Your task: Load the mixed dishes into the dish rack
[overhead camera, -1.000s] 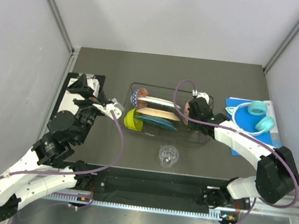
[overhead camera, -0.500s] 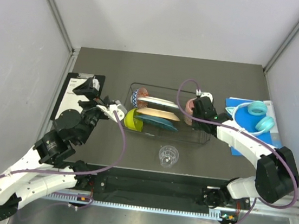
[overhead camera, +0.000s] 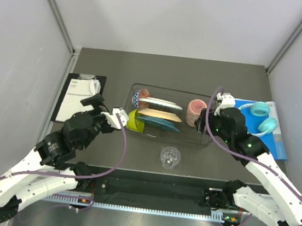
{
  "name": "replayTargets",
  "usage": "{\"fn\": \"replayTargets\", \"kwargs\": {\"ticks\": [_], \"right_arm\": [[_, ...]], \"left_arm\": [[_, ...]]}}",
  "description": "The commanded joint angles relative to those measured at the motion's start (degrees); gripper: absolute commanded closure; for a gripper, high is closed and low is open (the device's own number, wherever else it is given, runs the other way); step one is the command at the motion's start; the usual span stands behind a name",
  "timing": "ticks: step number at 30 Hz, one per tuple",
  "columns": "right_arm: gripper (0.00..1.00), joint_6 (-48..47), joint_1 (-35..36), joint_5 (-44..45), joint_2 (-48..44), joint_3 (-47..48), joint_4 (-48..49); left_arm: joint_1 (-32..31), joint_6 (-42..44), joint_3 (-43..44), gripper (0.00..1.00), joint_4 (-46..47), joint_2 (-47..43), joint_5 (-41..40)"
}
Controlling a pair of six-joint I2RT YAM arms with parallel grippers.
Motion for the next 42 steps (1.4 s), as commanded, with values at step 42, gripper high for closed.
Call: {"fn": "replayTargets", "kwargs": {"ticks": [42], "right_arm": [[0.52, -7.87, 42.28, -1.1, 24.61, 5.44, -6.79]], "left_arm": [[6.85, -15.16, 11.73, 0.01, -3.22, 2.66, -0.08]]}}
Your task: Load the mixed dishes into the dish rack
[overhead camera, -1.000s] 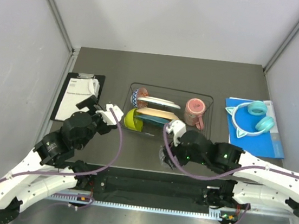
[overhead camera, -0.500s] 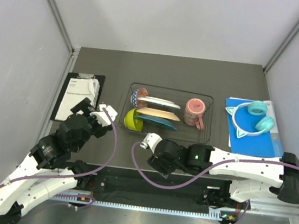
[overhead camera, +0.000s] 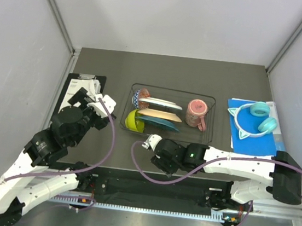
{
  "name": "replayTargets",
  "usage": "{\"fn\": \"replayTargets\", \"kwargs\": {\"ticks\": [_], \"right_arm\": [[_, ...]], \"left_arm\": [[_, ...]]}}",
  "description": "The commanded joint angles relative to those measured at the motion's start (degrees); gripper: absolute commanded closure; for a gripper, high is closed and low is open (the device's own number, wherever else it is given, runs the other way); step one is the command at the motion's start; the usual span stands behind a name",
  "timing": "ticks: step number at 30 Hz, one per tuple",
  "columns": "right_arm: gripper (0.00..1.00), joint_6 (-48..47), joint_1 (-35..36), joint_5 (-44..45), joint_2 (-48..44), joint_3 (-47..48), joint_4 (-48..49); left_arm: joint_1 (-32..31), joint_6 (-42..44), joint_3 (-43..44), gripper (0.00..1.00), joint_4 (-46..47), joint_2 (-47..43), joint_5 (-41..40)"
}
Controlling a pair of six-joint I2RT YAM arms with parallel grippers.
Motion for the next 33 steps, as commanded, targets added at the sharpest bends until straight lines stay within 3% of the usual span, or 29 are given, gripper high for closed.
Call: {"fn": "replayTargets", "kwargs": {"ticks": [1, 4, 6, 8, 14, 21, 25, 26, 29, 30, 33], "right_arm": [[0.55, 0.54, -1.08, -2.57, 1.79, 0.92, 2.15], [0.72, 0.98, -1.44, -4.15, 3.73, 2.06, 2.06], [0.91, 1.34, -1.44, -4.68, 4.61, 2.41, 2.32], [1.0, 1.6, -1.44, -4.33, 4.35, 2.94, 2.32], [1.0, 2.83, -1.44, -3.19, 0.31, 12.33, -1.53], [1.0, 4.06, -1.88, -3.1, -5.05, 30.42, -1.38], [1.0, 6.25, -3.01, -4.5, -7.52, 32.04, 11.69], [1.0, 6.87, -4.33, -6.77, -7.78, 31.51, 19.21], [1.0, 9.24, -6.44, -8.46, -6.65, 31.77, 28.74], [1.0, 10.12, -7.23, -8.81, -6.21, 32.64, 30.26], [1.0, 13.8, -11.62, -12.31, -6.64, 32.48, 35.62]], "left_arm": [[0.34, -0.95, 7.23, 0.01, 5.02, 3.35, -0.1], [0.34, -1.92, 11.62, 0.01, 3.62, 6.51, 0.35], [0.34, -2.44, 13.83, 0.01, 2.74, 8.53, 0.69], [0.34, -2.53, 15.86, 0.01, 2.65, 9.5, 1.31], [0.34, -5.34, 20.51, 0.01, 4.67, 12.39, 1.4], [0.34, -13.33, 40.16, 0.01, 5.2, 20.39, 2.8], [0.34, -16.59, 53.36, 0.01, 0.73, 27.85, 5.17], [0.34, -16.77, 56.61, 0.01, -0.33, 31.96, 5.44], [0.34, -17.38, 72.24, 0.01, -4.72, 41.27, 5.01], [0.42, -18.52, 80.99, 0.01, -6.04, 43.58, 4.83], [0.34, -21.34, 88.1, 0.01, -9.74, 47.82, 5.44]]}}
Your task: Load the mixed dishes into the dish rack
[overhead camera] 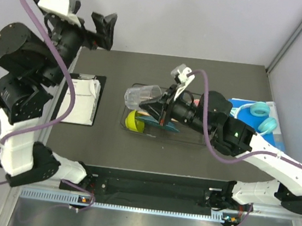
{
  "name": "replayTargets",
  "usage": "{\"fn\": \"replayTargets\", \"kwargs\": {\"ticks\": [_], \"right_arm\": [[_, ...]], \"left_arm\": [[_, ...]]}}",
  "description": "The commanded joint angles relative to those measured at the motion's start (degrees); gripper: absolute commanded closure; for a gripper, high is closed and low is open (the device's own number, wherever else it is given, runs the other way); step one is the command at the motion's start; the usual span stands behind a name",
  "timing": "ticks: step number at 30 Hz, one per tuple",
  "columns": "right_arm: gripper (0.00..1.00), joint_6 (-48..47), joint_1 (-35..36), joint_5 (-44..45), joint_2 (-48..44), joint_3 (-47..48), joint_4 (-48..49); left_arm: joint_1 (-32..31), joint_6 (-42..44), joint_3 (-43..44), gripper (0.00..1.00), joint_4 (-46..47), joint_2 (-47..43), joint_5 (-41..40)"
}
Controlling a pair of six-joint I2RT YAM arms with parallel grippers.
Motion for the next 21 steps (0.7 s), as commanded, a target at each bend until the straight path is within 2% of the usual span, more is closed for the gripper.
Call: {"fn": "replayTargets", "kwargs": {"ticks": [1, 3, 6, 8, 10, 13, 14, 15, 17, 18, 19, 20, 21], "right_arm": [[1.0, 6.77, -6.1, -6.31, 0.05, 1.59, 16.63], [1.0, 10.54, -10.49, -11.23, -0.22, 1.24, 17.97], [1.0, 14.5, -15.15, -16.95, -0.57, 0.71, 19.72], [1.0, 16.36, -17.87, -20.01, -0.92, 0.01, 21.04], [1.0, 19.43, -19.55, -21.26, -1.88, -2.09, 23.75], [1.0, 22.17, -22.72, -24.07, -2.16, -2.54, 24.83], [1.0, 22.17, -23.51, -24.51, -2.33, -1.32, 24.22], [1.0, 22.08, -23.77, -24.52, -2.42, -0.79, 23.95], [1.0, 22.26, -24.65, -24.87, -2.77, -0.26, 23.77], [1.0, 22.69, -25.0, -24.96, -2.94, -0.34, 23.77], [1.0, 23.31, -25.44, -25.91, -3.21, -0.69, 24.47], [1.0, 24.18, -26.75, -26.71, -3.3, -2.0, 25.52], [1.0, 26.97, -27.64, -27.58, -3.56, -3.06, 27.01]], "left_arm": [[0.21, -5.71, 6.24, 0.01, -5.48, 4.33, 1.42], [0.21, -8.61, -0.85, 0.01, -6.09, 1.17, 4.22], [1.69, -12.74, -6.33, 0.01, -10.3, -1.21, 14.22], [3.63, -12.93, -6.61, 0.01, -12.93, -0.78, 19.24], [4.33, -14.69, -2.68, 0.01, -15.22, 2.89, 20.05], [5.3, -13.64, 9.62, 0.01, -19.63, 11.49, 14.11], [5.3, -9.37, 11.13, 0.01, -18.5, 13.01, 9.64], [5.3, -7.58, 11.67, 0.01, -13.88, 14.16, -1.63], [6.71, -3.71, 8.79, 0.01, -9.02, 15.4, -6.73], [7.67, -4.66, 7.9, 0.01, -7.78, 15.4, -6.32], [10.37, -6.75, 7.28, 0.01, -8.98, 15.23, -3.35], [12.06, -12.87, 6.49, 0.01, -11.0, 15.31, 0.33], [13.9, -17.19, 6.05, 0.01, -15.89, 15.31, 12.55]]}}
